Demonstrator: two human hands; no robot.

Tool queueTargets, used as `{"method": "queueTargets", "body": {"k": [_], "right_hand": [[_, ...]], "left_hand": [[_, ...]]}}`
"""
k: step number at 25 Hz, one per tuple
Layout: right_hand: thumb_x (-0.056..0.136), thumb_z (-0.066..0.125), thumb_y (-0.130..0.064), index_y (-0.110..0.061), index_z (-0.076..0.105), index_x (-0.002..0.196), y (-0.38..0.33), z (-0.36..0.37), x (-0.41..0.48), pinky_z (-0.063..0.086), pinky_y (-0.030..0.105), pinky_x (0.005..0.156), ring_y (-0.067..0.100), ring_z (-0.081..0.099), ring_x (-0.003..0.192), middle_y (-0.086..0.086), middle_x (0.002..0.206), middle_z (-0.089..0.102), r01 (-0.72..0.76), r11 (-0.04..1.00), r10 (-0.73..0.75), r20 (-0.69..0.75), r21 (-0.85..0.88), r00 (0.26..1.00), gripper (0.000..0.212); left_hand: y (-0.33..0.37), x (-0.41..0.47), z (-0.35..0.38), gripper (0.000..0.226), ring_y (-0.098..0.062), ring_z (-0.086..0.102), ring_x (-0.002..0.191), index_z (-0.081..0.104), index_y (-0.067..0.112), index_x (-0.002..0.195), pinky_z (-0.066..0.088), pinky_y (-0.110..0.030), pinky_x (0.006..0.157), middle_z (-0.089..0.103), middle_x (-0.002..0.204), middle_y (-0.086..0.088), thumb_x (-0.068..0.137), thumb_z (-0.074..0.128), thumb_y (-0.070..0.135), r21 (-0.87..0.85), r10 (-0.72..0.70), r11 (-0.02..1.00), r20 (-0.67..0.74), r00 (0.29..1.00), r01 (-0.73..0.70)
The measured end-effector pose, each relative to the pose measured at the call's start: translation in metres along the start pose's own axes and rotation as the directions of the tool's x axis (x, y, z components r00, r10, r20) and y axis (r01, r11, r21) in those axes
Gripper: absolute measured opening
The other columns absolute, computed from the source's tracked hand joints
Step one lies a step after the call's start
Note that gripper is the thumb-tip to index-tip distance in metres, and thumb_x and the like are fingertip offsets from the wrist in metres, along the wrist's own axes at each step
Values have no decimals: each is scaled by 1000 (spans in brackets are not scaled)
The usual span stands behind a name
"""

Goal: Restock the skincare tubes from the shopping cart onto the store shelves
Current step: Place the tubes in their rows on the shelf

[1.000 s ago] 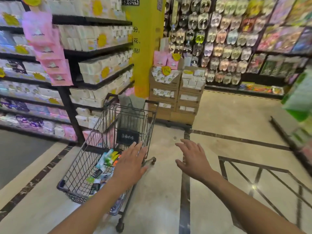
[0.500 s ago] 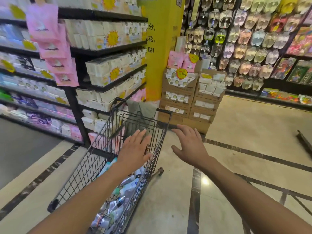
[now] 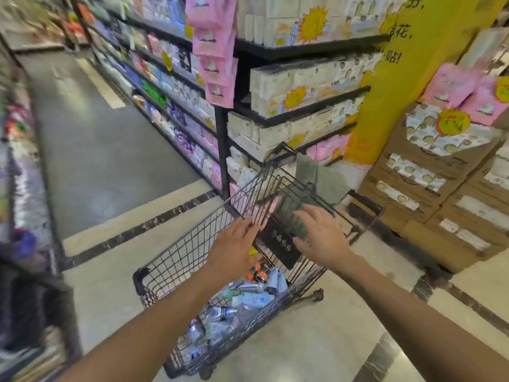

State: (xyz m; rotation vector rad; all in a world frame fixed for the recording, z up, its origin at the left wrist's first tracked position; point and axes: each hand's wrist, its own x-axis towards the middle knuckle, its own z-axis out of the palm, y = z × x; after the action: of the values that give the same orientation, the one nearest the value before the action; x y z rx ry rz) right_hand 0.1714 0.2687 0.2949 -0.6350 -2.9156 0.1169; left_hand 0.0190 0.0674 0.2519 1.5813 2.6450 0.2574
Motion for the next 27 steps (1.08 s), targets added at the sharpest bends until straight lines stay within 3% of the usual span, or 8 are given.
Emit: {"method": "queueTargets", "body": {"k": [9,17,24,27], "right_hand": [[91,63,-47,-23,39,152,-43,94,90,34,46,117,27,31,146,5,158,35,238,961,-265,215,140,940,70],[89,66,-40,-20,43,150,-82,188,147,37,48,112,32,34,144,9,157,37,314,927,-373,403,206,836,68],[88,65,-42,-17,43,152,-97,306,127,40,52,111,36,36,145,14,158,38,429,863,-492,632,266,599,71],[76,74,-33,-14,58,138,-100,365,96,54,54,94,41,56,128,18,141,56,459,823,-543,703,335,459,68]], "left_hand": [[-90,-10,47,77,-29,16,157,25,25,161,25,-50,124,18,171,-5,98,57,56,-20,-292,955,93,952,295],[-157,-28,113,80,-30,16,157,21,27,162,24,-52,123,18,171,-6,98,55,60,-45,-437,887,238,868,459],[-167,-68,197,78,-34,42,143,39,21,155,47,-51,108,40,159,-11,89,71,48,-60,-496,829,384,779,557],[-160,-92,240,74,-36,43,144,44,21,152,47,-50,106,45,157,-12,88,71,45,-52,-520,790,471,712,611]]}}
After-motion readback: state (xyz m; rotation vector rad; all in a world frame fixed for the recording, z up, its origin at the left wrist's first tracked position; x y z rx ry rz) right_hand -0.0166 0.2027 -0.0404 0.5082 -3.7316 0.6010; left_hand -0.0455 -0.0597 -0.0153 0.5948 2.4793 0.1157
